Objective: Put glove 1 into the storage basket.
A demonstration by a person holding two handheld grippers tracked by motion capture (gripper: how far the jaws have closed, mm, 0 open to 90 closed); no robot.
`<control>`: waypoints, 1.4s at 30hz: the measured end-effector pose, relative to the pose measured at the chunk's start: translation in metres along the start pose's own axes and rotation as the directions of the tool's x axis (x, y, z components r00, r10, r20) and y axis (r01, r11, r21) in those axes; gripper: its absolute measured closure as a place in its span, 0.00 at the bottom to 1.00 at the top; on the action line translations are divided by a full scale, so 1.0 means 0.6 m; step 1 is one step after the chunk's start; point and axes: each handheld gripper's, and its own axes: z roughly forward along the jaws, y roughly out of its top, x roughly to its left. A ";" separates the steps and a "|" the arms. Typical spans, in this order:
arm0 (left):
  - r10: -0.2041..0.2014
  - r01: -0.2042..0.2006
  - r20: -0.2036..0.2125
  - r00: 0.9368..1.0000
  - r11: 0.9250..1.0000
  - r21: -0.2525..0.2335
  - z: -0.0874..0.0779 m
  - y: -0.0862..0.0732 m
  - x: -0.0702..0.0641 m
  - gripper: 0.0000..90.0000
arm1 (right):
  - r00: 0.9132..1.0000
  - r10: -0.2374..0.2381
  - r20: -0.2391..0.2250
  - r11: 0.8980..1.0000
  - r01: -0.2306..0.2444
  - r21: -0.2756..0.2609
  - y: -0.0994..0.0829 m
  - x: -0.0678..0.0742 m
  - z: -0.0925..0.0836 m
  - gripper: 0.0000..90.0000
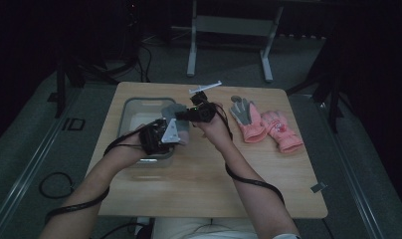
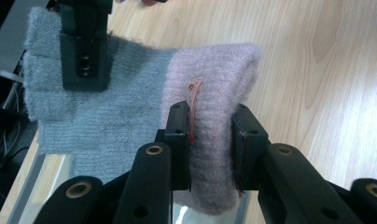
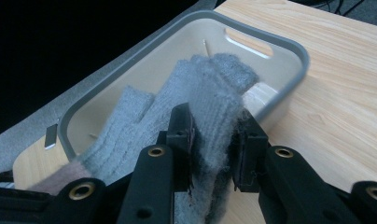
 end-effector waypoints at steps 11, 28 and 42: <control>-0.028 0.029 -0.010 1.000 0.999 0.041 -0.022 -0.063 0.024 0.80 | 0.999 -0.012 -0.035 1.000 0.012 0.009 0.029 0.037 0.070 0.81; -0.050 0.047 0.043 0.998 0.996 0.078 0.016 -0.124 0.045 0.80 | 0.999 0.018 -0.032 0.998 -0.016 0.064 0.026 0.038 0.155 0.81; -0.016 -0.007 0.113 0.993 0.980 0.200 0.087 -0.145 0.051 0.80 | 1.000 0.017 0.021 0.991 -0.020 0.132 0.005 0.015 0.206 0.80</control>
